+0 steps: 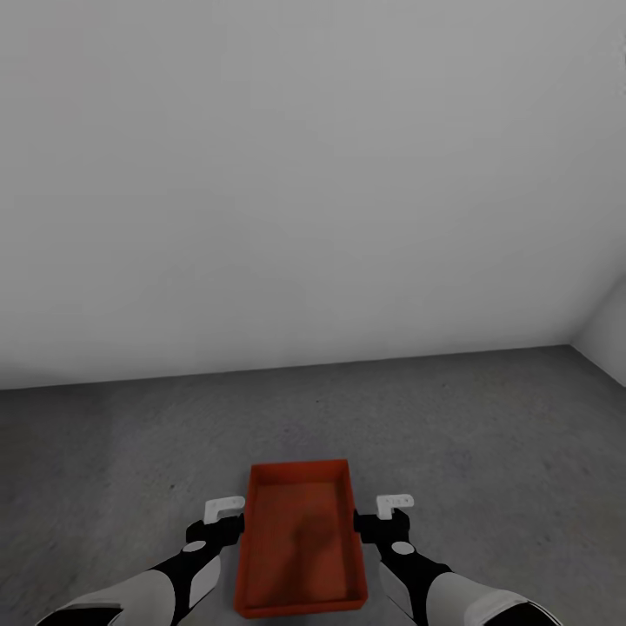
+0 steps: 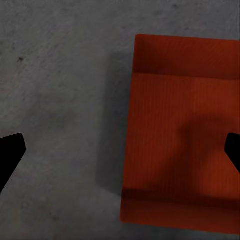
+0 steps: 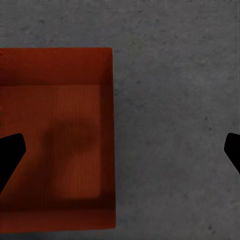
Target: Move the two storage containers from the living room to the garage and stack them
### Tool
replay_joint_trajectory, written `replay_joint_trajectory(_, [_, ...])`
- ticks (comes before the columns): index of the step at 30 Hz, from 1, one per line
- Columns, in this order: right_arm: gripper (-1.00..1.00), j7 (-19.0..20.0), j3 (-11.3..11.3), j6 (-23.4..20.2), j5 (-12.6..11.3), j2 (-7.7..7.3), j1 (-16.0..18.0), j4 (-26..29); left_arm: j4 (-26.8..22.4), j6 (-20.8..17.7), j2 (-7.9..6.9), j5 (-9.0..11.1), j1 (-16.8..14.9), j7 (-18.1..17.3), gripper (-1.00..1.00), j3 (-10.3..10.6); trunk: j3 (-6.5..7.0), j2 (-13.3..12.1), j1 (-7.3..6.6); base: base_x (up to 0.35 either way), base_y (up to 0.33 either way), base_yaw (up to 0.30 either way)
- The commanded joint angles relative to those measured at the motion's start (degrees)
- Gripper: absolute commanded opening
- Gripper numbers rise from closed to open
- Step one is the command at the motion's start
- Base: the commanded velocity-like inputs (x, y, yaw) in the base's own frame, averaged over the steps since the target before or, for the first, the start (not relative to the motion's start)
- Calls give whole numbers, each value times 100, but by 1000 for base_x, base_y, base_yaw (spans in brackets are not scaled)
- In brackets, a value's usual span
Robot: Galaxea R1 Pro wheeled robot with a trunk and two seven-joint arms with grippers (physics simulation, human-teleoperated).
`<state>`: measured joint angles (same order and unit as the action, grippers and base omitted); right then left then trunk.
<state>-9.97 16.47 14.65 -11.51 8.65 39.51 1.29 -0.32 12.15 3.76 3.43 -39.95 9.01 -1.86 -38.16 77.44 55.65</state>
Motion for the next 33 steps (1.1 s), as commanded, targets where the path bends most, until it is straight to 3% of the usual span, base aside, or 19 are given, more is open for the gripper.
replay_joint_trajectory(1, [100, -15, 49, 20, -54, 3, 4, -6, 6, 26, 2, 35, -4, 1, 100, -15, 4, 2, 0, 0, 0, 0])
replay_joint_trajectory(12, [100, -14, 49, 14, -54, -2, 4, -6, 6, 27, 2, 35, -4, 4, 100, -14, 43, 2, 0, -50, 0, 0])
replay_joint_trajectory(23, [100, -14, 49, 15, -54, -2, 4, -6, 14, 356, 2, 51, -4, 4, 100, -16, 44, 2, 0, -326, 0, 0])
replay_joint_trajectory(33, [100, -14, 50, 11, -54, 0, 4, -6, 15, 389, 2, 53, -4, 4, 100, -16, 44, 2, 0, -346, 0, 0])
